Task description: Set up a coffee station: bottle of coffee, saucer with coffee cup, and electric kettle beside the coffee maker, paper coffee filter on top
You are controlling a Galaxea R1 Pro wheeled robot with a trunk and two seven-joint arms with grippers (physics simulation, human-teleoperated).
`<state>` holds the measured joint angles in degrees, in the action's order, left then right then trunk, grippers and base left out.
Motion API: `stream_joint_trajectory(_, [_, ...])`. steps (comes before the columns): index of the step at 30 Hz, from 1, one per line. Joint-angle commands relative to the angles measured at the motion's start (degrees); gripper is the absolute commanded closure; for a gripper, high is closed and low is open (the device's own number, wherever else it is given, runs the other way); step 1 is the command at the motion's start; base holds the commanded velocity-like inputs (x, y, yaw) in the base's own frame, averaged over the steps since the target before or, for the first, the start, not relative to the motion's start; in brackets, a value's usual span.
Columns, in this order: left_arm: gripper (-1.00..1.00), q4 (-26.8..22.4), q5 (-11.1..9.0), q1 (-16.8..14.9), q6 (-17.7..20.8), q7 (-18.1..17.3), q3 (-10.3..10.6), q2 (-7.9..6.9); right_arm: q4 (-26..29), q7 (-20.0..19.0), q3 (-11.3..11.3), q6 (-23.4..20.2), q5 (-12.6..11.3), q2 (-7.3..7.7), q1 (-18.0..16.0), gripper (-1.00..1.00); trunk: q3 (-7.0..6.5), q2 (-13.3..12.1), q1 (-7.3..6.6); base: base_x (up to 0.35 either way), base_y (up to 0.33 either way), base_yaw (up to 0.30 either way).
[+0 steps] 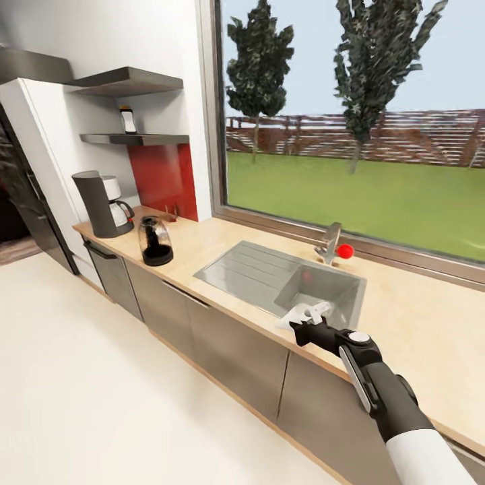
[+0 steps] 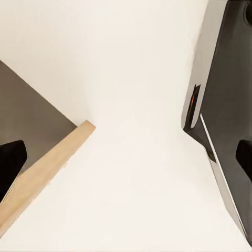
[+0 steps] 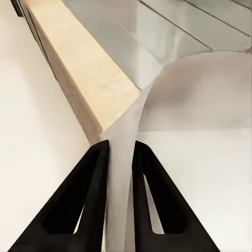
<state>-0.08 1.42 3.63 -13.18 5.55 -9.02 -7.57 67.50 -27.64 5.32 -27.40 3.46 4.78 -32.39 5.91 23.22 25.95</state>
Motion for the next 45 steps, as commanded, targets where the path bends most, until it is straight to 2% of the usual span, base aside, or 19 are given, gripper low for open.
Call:
stream_joint_trajectory(1, [-1.0,0.0,0.2,0.0,-0.2,0.1,-0.3,0.01,0.1,-0.2,0.0,-0.3,0.2,0.02,0.0,1.0,0.1,0.1,0.05,0.197,0.263,0.255])
stream_joint_trajectory(39, [-1.0,-0.1,0.1,0.0,-0.7,-0.3,-0.4,0.07,-0.1,-0.2,0.0,-0.3,0.2,0.01,0.0,1.0,0.1,0.1,0.05,0.167,0.294,0.256])
stream_joint_trajectory(40, [-1.0,-0.2,0.0,0.0,-0.8,-0.3,-0.4,0.36,-0.1,-0.2,0.0,-0.3,0.2,0.01,0.0,1.0,0.1,0.1,0.05,0.24,0.243,0.255])
stream_joint_trajectory(45, [-1.0,-2.3,0.0,0.0,-1.2,-0.5,-0.3,4.3,-0.1,-0.2,0.0,-0.3,0.2,0.03,0.0,1.0,0.1,0.1,0.05,0.238,0.232,0.242])
